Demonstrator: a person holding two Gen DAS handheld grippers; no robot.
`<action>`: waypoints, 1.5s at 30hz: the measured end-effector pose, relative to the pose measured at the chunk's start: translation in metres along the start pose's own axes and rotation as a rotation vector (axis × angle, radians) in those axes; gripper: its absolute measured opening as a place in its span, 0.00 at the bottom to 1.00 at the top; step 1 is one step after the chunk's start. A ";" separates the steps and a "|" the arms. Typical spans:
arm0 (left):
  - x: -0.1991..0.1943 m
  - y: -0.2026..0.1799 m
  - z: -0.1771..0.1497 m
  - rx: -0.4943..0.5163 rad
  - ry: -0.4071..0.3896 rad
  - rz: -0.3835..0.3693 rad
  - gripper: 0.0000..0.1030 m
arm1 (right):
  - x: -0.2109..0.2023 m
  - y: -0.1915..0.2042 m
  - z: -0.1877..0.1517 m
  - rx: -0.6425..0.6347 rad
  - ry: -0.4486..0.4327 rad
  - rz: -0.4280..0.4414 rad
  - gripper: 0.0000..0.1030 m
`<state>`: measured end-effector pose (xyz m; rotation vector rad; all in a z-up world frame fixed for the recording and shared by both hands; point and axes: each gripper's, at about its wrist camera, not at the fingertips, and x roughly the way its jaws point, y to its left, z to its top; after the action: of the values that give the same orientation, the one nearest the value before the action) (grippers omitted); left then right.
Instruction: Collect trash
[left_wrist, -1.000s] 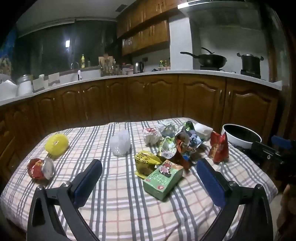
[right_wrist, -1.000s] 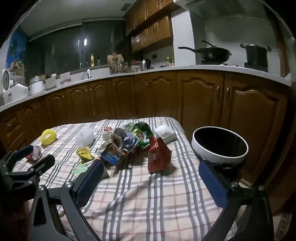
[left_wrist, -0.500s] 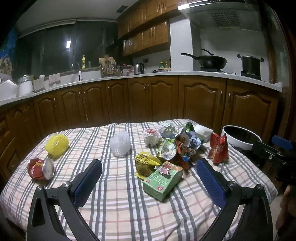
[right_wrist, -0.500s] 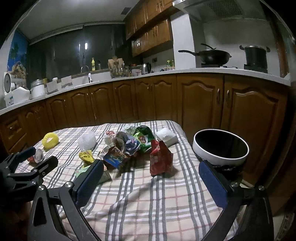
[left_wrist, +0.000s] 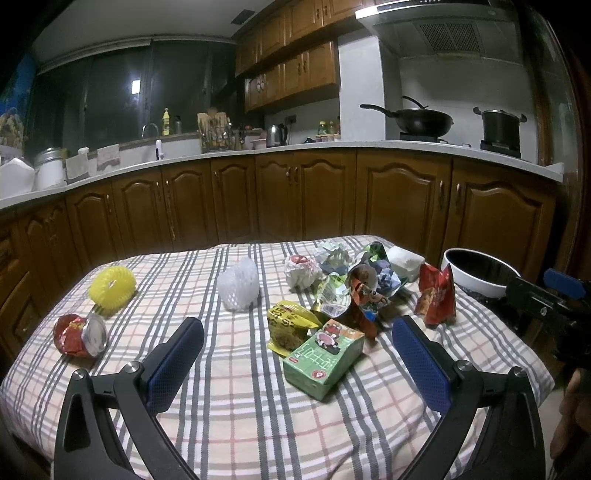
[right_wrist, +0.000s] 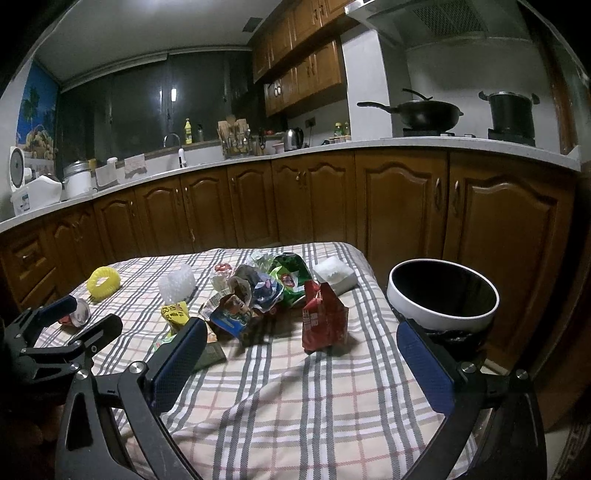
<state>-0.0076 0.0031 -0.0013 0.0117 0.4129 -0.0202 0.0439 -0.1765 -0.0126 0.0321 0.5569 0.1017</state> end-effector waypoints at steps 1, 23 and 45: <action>0.000 0.000 0.000 0.000 0.000 0.000 0.99 | 0.000 0.000 0.000 0.000 0.000 0.000 1.00; 0.004 -0.002 -0.001 -0.004 0.009 0.002 0.99 | 0.000 0.000 0.000 0.003 0.000 0.001 1.00; 0.038 0.008 0.001 -0.013 0.114 -0.060 0.99 | 0.007 0.003 -0.008 0.034 0.038 0.010 1.00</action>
<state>0.0275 0.0107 -0.0155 -0.0121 0.5274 -0.0767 0.0451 -0.1724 -0.0232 0.0666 0.5965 0.1030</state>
